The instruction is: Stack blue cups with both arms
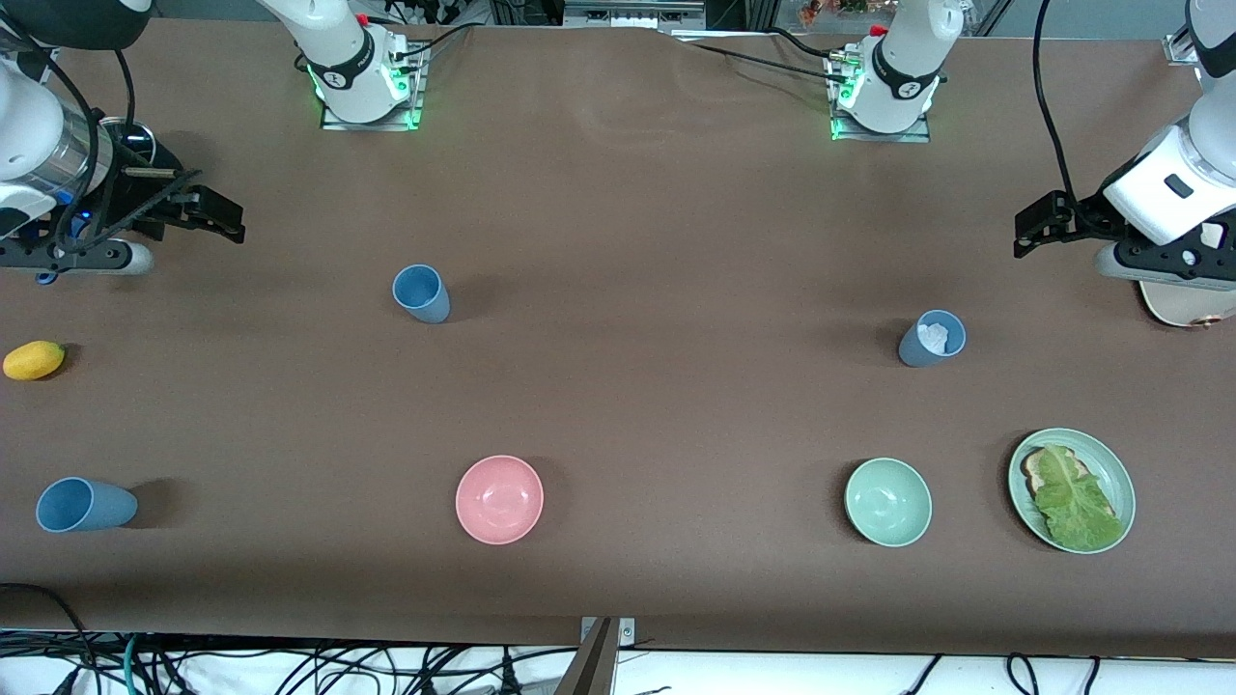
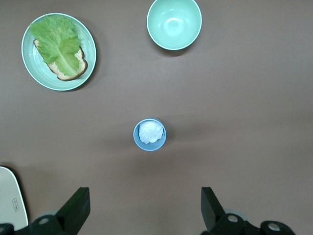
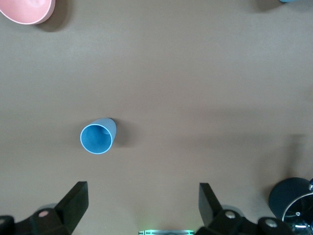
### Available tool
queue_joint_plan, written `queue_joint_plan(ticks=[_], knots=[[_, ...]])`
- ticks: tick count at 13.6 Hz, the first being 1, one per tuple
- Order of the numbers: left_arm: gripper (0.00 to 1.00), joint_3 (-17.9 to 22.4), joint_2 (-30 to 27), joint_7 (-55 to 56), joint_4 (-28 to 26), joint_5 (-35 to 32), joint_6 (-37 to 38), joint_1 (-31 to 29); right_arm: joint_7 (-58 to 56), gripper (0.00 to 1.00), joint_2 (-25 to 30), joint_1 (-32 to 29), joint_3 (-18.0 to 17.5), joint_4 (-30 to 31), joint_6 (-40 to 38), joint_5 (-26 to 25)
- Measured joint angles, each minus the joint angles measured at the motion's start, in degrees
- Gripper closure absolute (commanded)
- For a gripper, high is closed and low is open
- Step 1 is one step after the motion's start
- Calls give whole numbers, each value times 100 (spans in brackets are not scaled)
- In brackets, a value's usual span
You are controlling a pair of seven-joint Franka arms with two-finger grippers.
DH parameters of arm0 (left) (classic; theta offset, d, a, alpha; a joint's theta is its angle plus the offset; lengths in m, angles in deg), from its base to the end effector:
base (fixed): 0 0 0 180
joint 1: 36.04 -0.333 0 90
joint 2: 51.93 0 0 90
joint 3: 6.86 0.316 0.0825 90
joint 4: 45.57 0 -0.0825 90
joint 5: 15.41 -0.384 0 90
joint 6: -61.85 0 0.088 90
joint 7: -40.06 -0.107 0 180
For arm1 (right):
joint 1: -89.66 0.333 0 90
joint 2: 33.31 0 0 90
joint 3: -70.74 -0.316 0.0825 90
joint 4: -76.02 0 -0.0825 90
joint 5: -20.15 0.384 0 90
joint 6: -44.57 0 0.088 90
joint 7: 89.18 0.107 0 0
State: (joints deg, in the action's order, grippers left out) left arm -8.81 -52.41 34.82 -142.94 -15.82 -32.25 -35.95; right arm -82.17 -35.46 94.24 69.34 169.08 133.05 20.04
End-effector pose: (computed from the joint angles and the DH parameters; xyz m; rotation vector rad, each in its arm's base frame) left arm 0.5533 -0.0191 0.5744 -3.1282 0.2001 0.0766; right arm 0.5561 0.0578 0.5764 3.1219 -0.0279 -0.1822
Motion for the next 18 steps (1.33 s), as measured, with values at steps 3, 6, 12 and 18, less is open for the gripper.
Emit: queue_joint_plan(ticks=[3,6,12,18], knots=[[0,19,0,7,16,0,0,-2,5,0,-3,-7,8,0,1,0],[0,52,0,7,23,0,0,-12,7,0,-8,-6,8,0,1,0],[0,60,0,57,23,-195,0,-34,9,0,-11,-3,6,-1,-2,0],[0,53,21,179,23,-200,0,-35,9,0,-11,0,-1,-2,-5,0]])
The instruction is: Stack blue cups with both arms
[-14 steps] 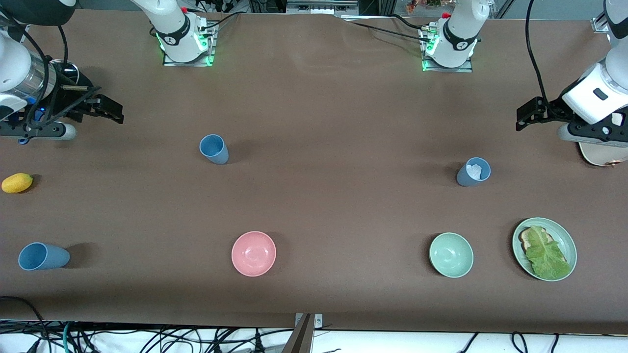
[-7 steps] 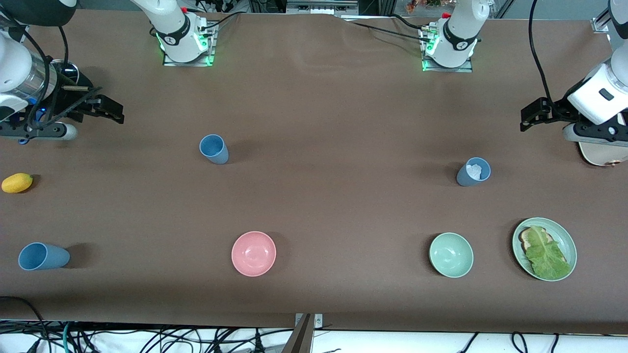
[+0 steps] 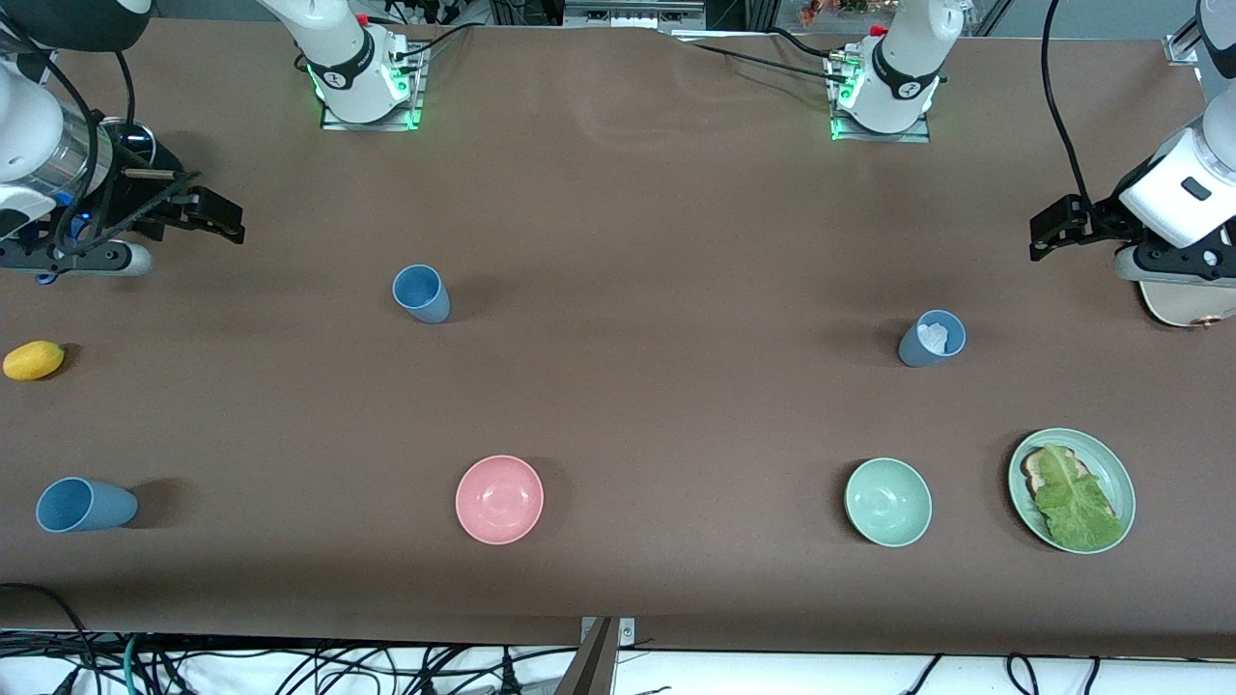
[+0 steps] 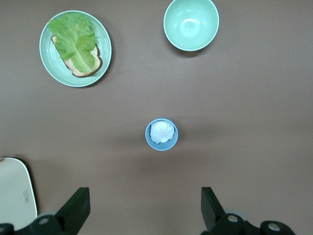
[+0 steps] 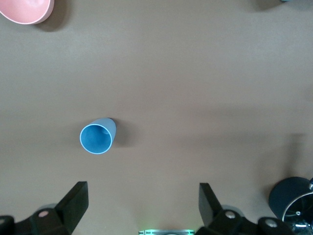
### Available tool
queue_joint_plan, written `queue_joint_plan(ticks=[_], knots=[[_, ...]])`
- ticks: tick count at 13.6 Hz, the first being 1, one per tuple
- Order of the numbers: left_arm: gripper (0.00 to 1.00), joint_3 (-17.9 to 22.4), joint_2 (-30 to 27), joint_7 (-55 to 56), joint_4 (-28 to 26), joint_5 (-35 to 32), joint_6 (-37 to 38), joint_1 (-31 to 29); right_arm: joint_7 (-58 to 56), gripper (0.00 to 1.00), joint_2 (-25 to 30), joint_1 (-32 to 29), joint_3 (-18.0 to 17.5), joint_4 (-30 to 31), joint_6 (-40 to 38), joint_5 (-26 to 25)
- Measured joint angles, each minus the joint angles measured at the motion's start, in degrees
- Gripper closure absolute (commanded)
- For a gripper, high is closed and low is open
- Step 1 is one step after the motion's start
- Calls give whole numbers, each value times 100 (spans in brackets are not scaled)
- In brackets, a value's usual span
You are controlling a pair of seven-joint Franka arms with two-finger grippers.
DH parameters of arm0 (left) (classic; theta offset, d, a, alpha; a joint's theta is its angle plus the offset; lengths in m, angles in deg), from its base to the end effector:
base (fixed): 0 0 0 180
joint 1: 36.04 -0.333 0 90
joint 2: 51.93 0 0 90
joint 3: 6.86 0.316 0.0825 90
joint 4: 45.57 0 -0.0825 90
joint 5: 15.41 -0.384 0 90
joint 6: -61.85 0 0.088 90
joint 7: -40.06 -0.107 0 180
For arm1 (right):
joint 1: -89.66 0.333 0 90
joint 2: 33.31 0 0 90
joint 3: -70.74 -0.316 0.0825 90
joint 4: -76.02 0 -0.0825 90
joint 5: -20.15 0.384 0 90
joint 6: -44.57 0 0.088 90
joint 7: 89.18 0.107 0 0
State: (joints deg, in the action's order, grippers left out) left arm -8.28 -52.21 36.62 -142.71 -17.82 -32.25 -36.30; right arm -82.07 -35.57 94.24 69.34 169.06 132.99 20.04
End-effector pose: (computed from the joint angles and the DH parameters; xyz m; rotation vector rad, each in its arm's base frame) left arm 0.5548 -0.0070 0.5744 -3.0969 0.1306 0.0760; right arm 0.5564 0.0578 0.5754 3.1213 -0.0306 -0.1862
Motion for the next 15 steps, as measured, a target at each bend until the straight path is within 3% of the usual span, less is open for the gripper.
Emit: queue_joint_plan(ticks=[15], knots=[[0,7,130,21,1,-2,0,-72,0,0,0,30,-25,-21,5,0]])
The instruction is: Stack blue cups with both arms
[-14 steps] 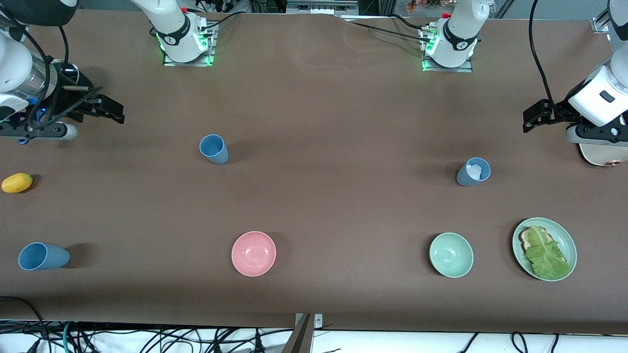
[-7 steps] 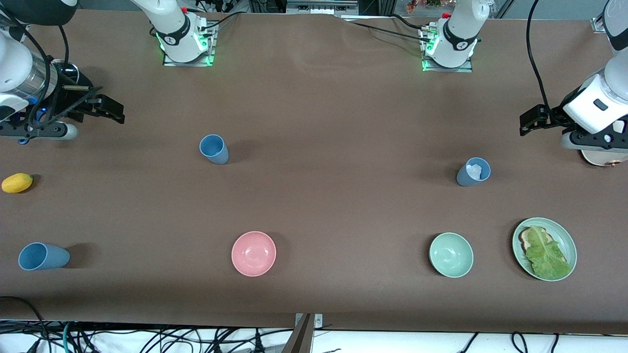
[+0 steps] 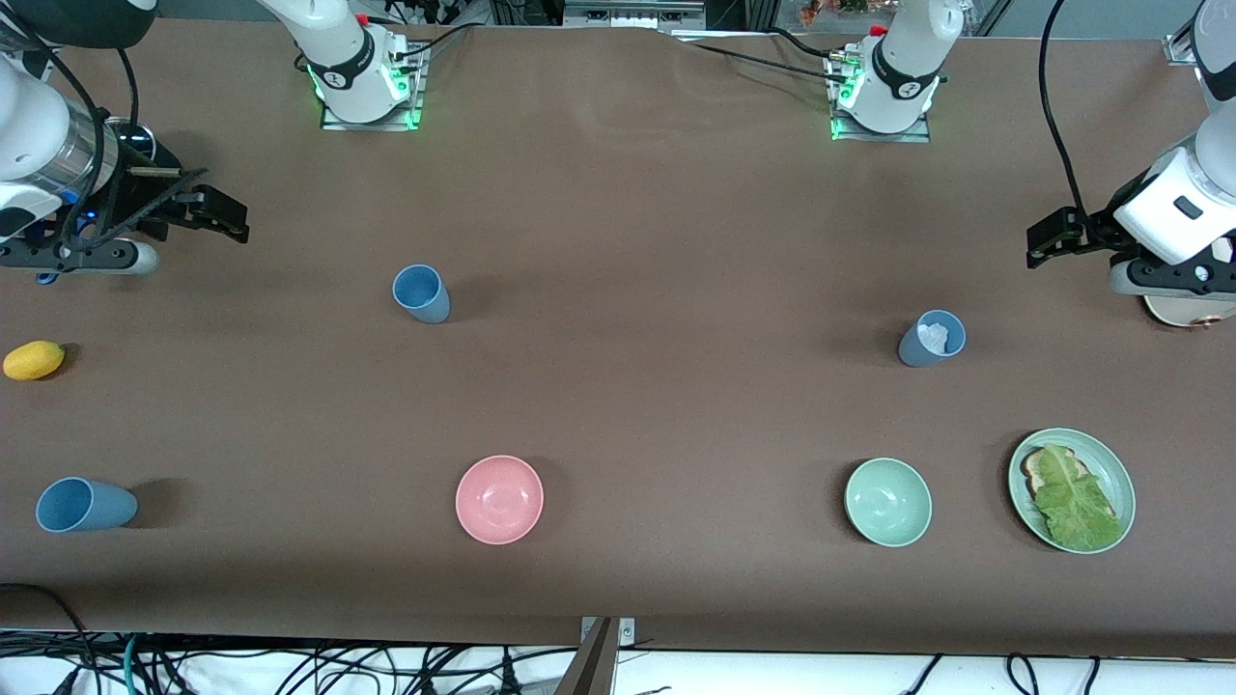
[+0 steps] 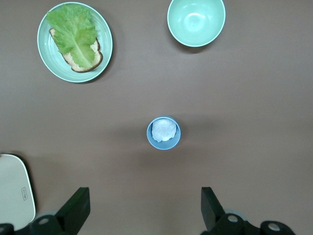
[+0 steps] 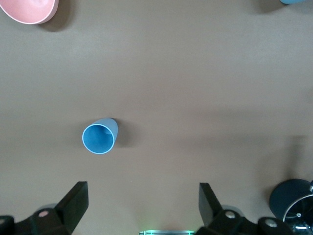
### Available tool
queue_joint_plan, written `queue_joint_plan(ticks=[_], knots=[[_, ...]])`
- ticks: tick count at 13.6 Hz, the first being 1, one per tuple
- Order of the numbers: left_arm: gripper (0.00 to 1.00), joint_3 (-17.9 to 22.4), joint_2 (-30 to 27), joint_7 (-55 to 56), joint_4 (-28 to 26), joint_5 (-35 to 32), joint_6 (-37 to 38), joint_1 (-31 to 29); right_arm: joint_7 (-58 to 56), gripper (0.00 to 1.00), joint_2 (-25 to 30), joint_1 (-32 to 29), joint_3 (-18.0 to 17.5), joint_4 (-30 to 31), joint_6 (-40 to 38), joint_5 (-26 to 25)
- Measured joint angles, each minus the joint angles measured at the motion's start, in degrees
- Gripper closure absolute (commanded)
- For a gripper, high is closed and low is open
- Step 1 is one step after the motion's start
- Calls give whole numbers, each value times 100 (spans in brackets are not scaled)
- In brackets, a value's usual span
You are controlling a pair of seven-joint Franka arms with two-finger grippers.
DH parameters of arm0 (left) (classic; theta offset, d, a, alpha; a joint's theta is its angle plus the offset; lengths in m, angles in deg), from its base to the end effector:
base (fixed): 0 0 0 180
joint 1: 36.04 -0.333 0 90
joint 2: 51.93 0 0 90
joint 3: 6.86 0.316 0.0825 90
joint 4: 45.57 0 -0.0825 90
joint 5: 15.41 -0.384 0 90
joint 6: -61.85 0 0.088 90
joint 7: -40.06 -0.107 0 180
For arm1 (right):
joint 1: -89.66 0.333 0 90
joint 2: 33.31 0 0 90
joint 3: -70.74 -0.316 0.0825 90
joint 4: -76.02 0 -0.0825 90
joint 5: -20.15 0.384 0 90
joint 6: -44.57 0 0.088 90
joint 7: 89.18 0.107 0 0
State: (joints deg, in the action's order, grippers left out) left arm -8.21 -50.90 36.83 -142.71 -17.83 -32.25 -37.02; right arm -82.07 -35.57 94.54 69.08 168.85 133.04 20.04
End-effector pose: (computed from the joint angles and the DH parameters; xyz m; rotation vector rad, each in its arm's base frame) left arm 0.5602 0.0007 0.5617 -3.0980 0.1044 0.1117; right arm 0.5562 0.0633 0.5772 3.1219 -0.0154 -0.1791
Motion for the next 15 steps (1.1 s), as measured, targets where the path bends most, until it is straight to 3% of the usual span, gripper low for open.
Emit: queue_joint_plan(ticks=[15], knots=[[0,-4,-1,0,1,0,73,-28,0,0,-1,6,-3,-7,1,0]])
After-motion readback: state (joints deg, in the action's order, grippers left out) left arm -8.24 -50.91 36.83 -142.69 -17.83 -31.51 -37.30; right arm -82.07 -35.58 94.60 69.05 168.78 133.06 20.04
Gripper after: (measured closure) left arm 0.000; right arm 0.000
